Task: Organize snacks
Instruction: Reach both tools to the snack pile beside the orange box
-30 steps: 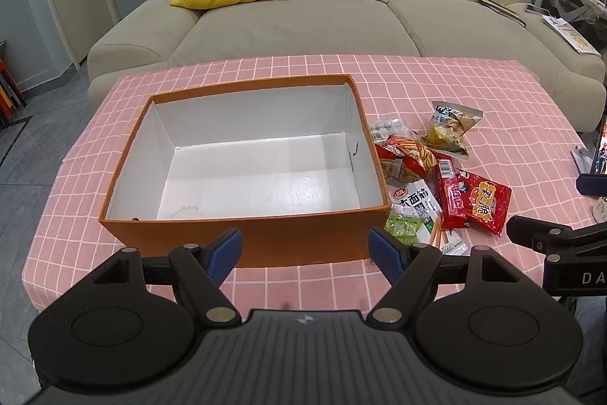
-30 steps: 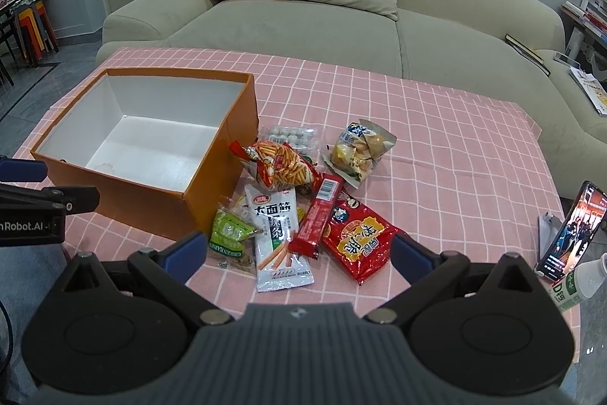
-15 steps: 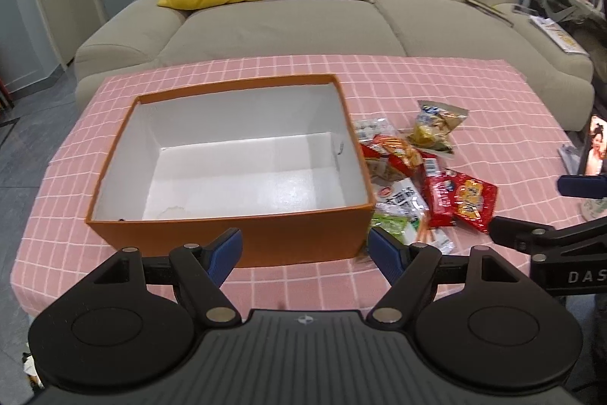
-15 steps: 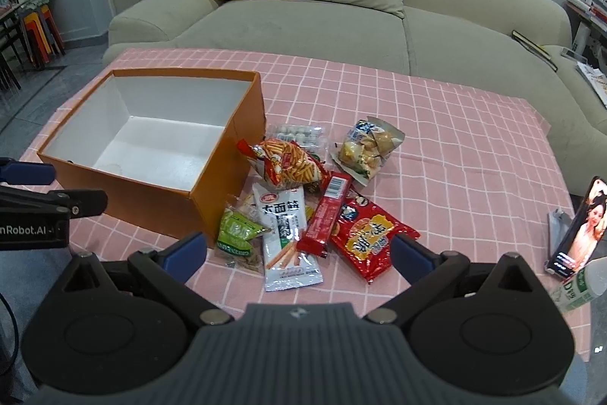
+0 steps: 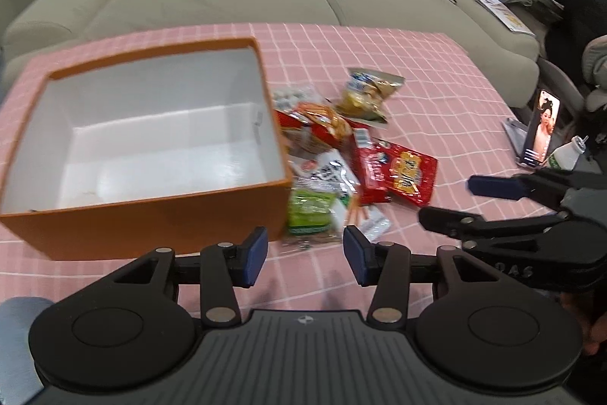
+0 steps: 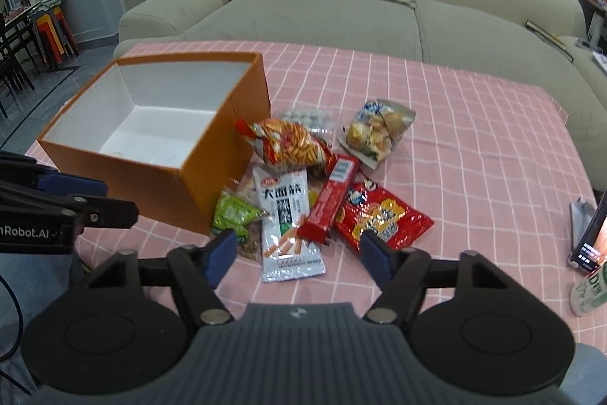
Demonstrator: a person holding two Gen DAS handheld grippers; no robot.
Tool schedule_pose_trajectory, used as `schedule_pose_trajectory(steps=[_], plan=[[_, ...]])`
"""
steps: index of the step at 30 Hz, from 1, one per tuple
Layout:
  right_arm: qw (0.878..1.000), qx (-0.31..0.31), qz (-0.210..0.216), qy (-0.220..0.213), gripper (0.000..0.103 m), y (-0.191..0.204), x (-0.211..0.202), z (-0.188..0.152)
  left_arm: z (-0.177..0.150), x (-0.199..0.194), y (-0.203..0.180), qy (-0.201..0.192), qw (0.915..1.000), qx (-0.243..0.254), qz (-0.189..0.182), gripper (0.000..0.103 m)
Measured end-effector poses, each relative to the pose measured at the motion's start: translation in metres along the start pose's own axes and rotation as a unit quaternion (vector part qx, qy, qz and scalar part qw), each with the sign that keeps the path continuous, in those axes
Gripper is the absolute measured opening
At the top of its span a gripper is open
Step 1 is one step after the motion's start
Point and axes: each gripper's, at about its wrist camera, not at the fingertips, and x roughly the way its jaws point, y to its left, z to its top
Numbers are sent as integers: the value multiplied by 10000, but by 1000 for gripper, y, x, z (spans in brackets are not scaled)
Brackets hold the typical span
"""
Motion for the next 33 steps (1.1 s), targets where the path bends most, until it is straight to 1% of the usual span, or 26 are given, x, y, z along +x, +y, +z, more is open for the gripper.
schedule_pose_trajectory(steps=[1,3,5,7,11,14,17,20,22,25,27,30,31,33], plan=[[10000,-8,13,20,62,-2,4,-1,1,5,0,42,10000,-65,-59,55],[10000,-52,8,17,59,-6,11,-3,4,16,0,97,9995,-220,-210,58],[9999,-125,-8,-7,57,-10,17,-5,7,27,-2,110,9991,-317,-272,63],[9999,-164,-5,-28,57,-15,24,-6,9,41,-7,117,9993,-285,-196,65],[9996,-283,23,2,57,-21,37,-7,6,66,-14,214,9993,-274,168,65],[9992,-382,97,26,57,-24,46,-8,3,79,-12,252,9982,-452,293,65],[9990,-394,214,10,57,-28,54,-7,-1,91,-8,337,9957,-692,512,65],[9990,-339,283,21,56,-33,63,-2,-3,98,-3,353,9924,-1036,561,66],[9990,-312,328,1,56,-35,71,2,-3,103,0,410,9904,-1225,500,66],[9992,-217,328,72,54,-39,85,8,-3,112,-3,550,9889,-1257,578,66],[9993,-109,332,149,52,-43,94,13,-3,116,1,581,9861,-1436,596,66],[9991,24,355,243,52,-47,106,17,-1,119,8,611,9823,-1665,608,68],[9990,63,363,268,52,-48,110,18,0,119,9,621,9814,-1700,642,67],[9986,154,394,324,52,-50,117,20,3,119,11,630,9803,-1741,683,61]])
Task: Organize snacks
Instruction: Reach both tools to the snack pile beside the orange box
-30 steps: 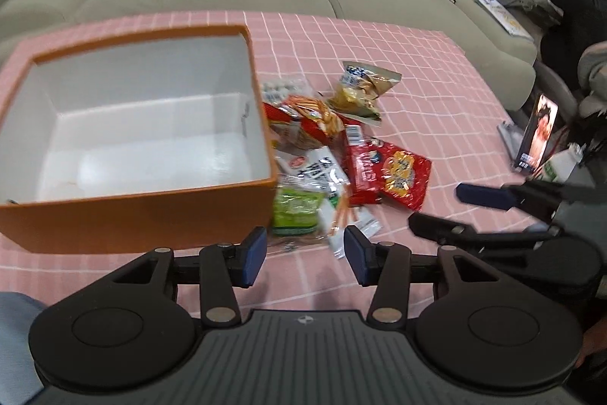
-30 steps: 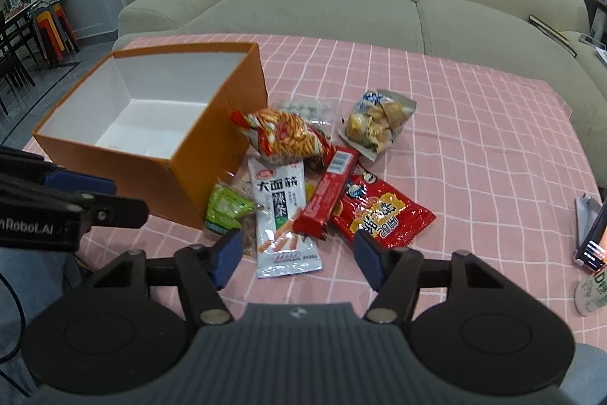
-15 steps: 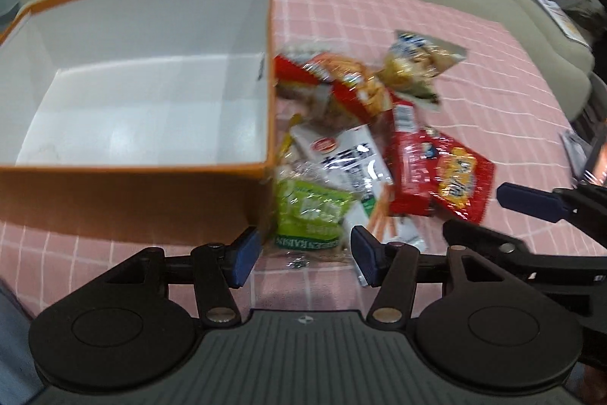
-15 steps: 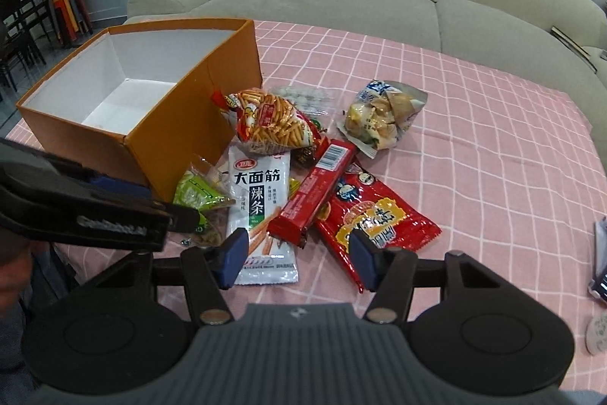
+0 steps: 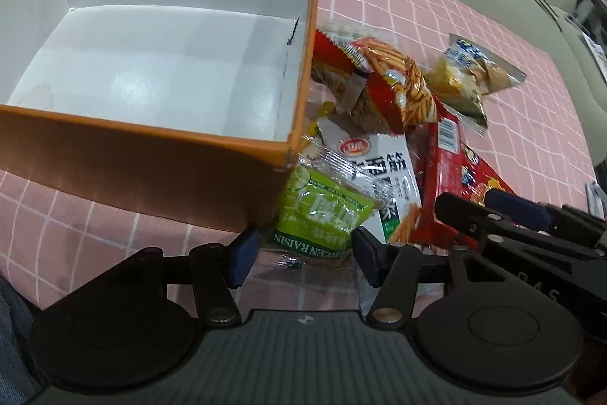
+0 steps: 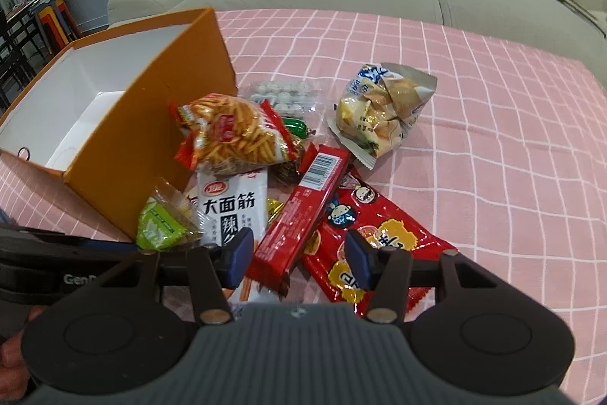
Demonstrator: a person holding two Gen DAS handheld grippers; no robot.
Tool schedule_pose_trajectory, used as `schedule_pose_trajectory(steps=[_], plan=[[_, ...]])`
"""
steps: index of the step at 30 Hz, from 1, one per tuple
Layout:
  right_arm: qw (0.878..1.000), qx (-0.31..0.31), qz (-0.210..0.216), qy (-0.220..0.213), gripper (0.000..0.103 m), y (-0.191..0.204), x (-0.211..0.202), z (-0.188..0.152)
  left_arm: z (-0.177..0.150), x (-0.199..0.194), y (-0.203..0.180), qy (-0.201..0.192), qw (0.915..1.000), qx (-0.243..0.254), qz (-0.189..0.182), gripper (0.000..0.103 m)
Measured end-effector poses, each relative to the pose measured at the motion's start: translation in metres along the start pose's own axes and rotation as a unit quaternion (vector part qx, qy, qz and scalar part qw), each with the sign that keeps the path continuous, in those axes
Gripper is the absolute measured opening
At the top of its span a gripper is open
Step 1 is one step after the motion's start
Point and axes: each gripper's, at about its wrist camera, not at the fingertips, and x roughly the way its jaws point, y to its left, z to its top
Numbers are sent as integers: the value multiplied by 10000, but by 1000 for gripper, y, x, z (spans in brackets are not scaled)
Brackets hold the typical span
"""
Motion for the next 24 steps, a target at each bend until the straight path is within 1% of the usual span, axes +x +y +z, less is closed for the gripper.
schedule_pose_trajectory(steps=[5,7,10,13,14,16,20,24], plan=[[9995,258,111,127,50,-5,15,6,10,0,8,-8,9999,-112,0,53],[9995,265,159,47,50,-5,19,9,13,-1,13,11,9999,-120,8,51],[9996,236,151,37,50,-1,25,14,17,-1,15,77,9999,-79,40,50],[9998,189,44,59,48,4,29,17,21,1,10,178,9998,61,89,53],[9998,164,-19,70,46,6,30,19,22,2,8,206,9997,76,96,55],[9998,107,-122,93,37,9,31,20,23,6,5,234,9996,113,125,58],[9997,68,-191,121,34,9,33,24,21,11,5,197,9996,47,192,63],[9997,138,-194,115,26,5,33,24,21,12,6,152,9998,14,157,58]])
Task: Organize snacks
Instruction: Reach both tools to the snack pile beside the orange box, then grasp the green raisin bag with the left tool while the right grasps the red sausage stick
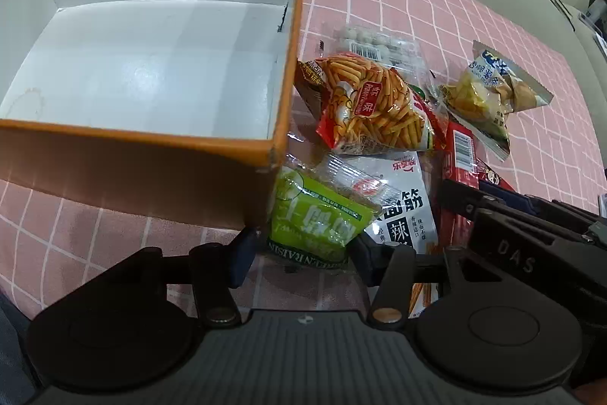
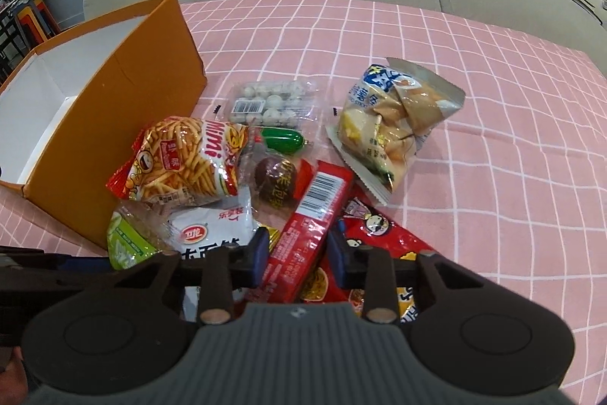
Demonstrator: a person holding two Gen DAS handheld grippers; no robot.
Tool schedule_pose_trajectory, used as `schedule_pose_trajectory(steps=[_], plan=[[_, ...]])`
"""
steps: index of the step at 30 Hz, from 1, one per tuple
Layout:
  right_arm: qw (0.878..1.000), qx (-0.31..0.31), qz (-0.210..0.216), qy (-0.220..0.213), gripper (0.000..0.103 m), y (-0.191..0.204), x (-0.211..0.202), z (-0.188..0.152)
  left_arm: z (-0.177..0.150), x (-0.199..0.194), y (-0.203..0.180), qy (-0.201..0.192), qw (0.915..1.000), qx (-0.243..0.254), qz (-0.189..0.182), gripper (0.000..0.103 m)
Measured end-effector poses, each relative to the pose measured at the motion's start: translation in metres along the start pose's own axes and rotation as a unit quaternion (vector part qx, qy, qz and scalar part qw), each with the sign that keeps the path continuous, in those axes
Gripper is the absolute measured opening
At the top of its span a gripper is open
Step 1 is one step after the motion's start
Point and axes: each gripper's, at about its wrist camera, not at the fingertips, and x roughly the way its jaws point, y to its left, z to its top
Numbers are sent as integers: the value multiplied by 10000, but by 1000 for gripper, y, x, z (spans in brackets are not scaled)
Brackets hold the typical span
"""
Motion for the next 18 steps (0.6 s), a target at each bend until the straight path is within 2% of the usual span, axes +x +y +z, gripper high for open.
schedule_pose_trajectory(steps=[2,11,12,15,18], plan=[[10000,50,44,15,25,-3,-2,0,-2,0,0,-40,10000,84,17,54],[9993,209,319,-15,19,-12,-29,-9,-13,-15,5,-46,9993,304,-230,49],[9993,184,315,-16,0,-11,-31,-10,-14,-17,6,-25,9992,320,-250,48],[9988,231,440,-1,0,-10,-39,-15,-17,-25,8,-1,9988,389,-291,48],[9993,153,354,29,0,-6,-41,-20,-22,-33,11,-22,9986,413,-339,47]])
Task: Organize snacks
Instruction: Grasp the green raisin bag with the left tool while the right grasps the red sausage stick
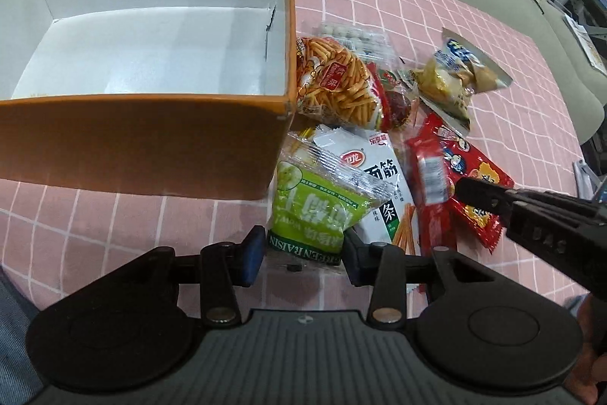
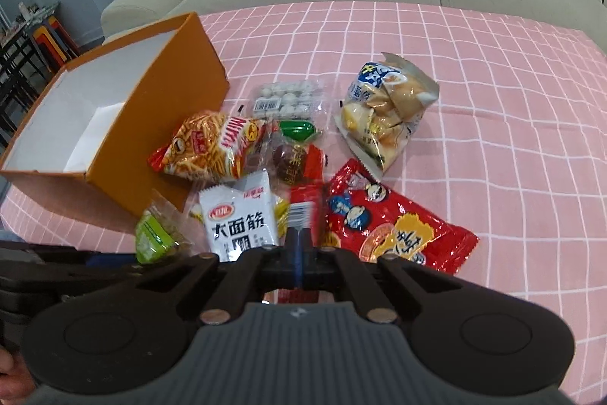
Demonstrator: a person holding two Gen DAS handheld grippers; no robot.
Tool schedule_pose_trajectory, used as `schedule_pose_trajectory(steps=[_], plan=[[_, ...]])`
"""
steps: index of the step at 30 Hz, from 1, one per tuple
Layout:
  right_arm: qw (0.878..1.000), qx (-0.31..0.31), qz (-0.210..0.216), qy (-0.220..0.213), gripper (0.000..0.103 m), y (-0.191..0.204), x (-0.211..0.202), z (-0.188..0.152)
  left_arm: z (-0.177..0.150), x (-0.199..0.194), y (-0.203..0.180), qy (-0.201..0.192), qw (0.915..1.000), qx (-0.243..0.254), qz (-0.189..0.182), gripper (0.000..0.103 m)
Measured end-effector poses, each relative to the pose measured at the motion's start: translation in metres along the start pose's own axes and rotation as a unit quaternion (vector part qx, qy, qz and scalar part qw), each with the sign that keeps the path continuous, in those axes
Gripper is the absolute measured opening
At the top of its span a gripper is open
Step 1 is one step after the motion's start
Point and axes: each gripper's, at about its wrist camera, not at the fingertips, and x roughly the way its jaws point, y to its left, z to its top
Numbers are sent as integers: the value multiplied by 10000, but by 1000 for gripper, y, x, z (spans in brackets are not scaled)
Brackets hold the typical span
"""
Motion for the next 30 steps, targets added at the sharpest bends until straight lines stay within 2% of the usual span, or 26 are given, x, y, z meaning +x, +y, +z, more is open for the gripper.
schedule_pose_trajectory(steps=[2,3,4,6,9,14,16,23,25,30], plan=[[9999,39,-39,110,0,1,3,-2,-1,-4,1,6,10000,22,-24,47],[9998,68,-67,159,7,1,5,-3,-3,-7,1,12,10000,46,-31,47],[9997,99,-90,190,26,1,4,-4,-3,-9,0,16,10000,57,-40,47],[9996,139,-137,211,58,2,5,-6,-4,-13,0,34,9999,64,-72,47],[9992,76,-171,348,57,5,10,-12,-6,-19,0,16,9999,90,-118,47],[9984,-36,-191,530,38,7,24,-19,-10,-29,2,16,9998,125,-133,47],[9981,-78,-212,577,26,8,26,-20,-10,-34,3,6,9998,141,-138,47],[9989,-217,-184,363,23,19,-2,-14,-11,-61,7,-110,9992,294,-246,47],[9994,-207,-109,237,22,24,-17,-9,-10,-72,8,-112,9988,364,-311,47],[9990,-392,90,-189,22,45,-52,5,-4,-103,14,-408,9972,368,-511,47]])
